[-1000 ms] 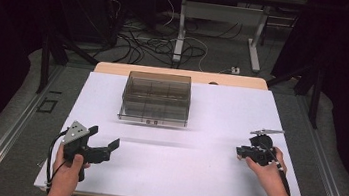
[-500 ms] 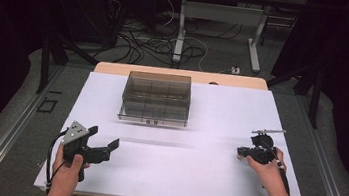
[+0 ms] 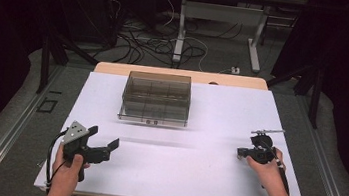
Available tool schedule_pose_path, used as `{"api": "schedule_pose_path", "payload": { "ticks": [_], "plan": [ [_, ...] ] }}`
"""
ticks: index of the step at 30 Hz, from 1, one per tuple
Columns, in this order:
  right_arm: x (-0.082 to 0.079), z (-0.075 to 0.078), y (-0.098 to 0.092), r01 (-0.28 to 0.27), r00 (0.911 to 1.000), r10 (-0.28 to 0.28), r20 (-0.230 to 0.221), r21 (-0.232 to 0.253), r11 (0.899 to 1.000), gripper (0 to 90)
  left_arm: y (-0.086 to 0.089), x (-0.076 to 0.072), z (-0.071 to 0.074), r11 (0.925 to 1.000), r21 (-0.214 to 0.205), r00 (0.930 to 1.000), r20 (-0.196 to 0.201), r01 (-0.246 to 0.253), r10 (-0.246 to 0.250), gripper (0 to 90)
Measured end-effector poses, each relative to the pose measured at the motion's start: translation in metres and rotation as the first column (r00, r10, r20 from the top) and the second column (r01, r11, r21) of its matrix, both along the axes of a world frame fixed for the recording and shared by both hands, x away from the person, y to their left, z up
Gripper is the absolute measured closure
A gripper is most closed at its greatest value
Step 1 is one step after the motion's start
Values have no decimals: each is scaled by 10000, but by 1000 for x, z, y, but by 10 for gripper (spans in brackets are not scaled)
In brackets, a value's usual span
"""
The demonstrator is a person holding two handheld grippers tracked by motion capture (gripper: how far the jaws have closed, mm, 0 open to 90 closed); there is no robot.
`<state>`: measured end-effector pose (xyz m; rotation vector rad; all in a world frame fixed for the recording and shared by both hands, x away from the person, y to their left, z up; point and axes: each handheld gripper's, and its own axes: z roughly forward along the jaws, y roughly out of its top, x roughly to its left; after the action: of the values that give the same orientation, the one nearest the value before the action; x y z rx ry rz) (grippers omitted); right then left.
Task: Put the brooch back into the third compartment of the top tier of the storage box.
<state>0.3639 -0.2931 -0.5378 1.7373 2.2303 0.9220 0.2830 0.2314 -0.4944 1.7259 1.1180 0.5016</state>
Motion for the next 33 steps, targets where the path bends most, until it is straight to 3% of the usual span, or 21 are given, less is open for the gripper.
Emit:
{"api": "schedule_pose_path", "payload": {
  "ticks": [21,29,33],
  "plan": [
    [-2,4,1,-48,9999,45,113,262,9996,900,0,0,0,10000,2,10000,-18,-13,13,83],
    [-4,9,2,-72,9987,49,498,448,9990,900,1,0,0,10000,24,10000,13,-1,1,83],
    [-6,15,2,-9,9958,-44,917,584,9983,900,1,0,0,10000,35,10000,-16,11,-11,83]
  ]
}}
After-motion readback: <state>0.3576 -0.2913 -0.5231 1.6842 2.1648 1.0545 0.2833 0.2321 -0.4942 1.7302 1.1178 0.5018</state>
